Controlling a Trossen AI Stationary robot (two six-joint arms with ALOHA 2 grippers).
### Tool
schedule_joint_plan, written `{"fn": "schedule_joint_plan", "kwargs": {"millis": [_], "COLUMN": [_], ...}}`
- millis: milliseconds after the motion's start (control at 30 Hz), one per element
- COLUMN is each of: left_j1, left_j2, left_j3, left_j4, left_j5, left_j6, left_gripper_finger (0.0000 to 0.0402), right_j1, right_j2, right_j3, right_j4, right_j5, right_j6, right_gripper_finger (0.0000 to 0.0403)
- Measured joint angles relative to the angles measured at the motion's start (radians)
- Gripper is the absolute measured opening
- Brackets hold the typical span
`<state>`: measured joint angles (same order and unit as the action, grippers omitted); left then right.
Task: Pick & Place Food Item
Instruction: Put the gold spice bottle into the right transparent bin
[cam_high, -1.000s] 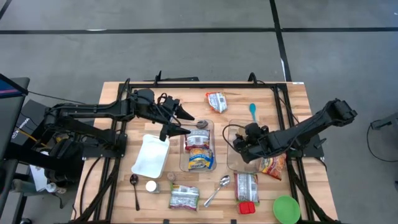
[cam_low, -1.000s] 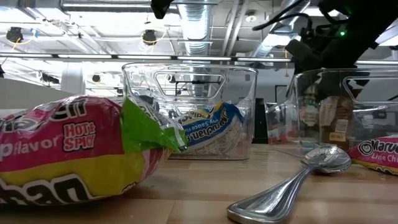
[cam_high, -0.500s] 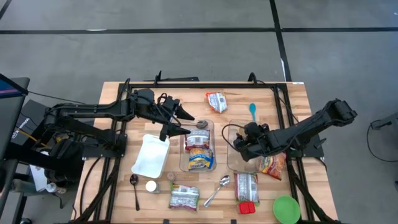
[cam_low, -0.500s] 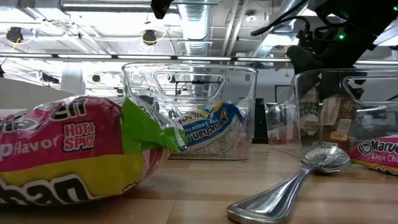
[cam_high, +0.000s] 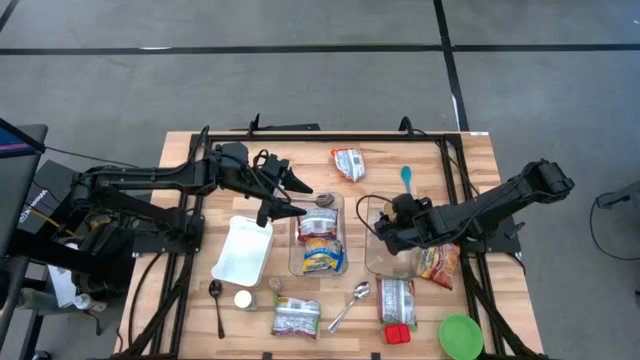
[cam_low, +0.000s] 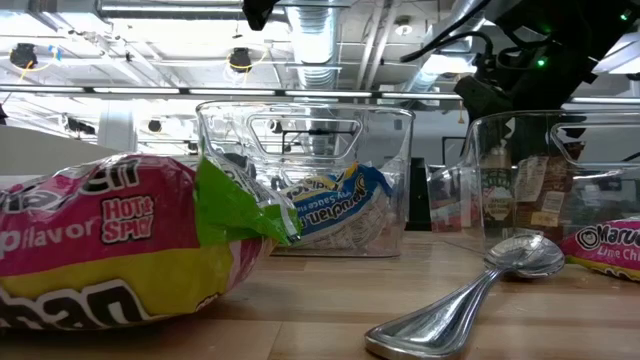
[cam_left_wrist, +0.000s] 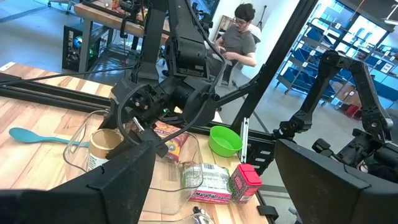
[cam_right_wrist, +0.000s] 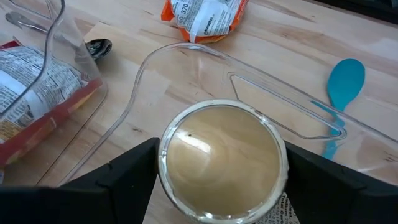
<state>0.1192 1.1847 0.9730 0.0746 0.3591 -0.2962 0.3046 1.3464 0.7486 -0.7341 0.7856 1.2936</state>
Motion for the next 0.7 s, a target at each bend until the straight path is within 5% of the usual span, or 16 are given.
{"fn": "schedule_joint_plan", "kwargs": {"millis": [700], "left_j1": [0.0], "left_j2": [0.0], "left_j3": [0.0], "left_j4": [0.0], "left_j5": [0.0], "left_j6": [0.0], "left_gripper_finger": [0.0324], "right_j1": [0.001], "right_j2": [0.0], "right_j3": [0.0], "right_j4": [0.048], "right_j5": [-0.033], "right_j6": [-0.056], "right_gripper_finger": [0.0307]}}
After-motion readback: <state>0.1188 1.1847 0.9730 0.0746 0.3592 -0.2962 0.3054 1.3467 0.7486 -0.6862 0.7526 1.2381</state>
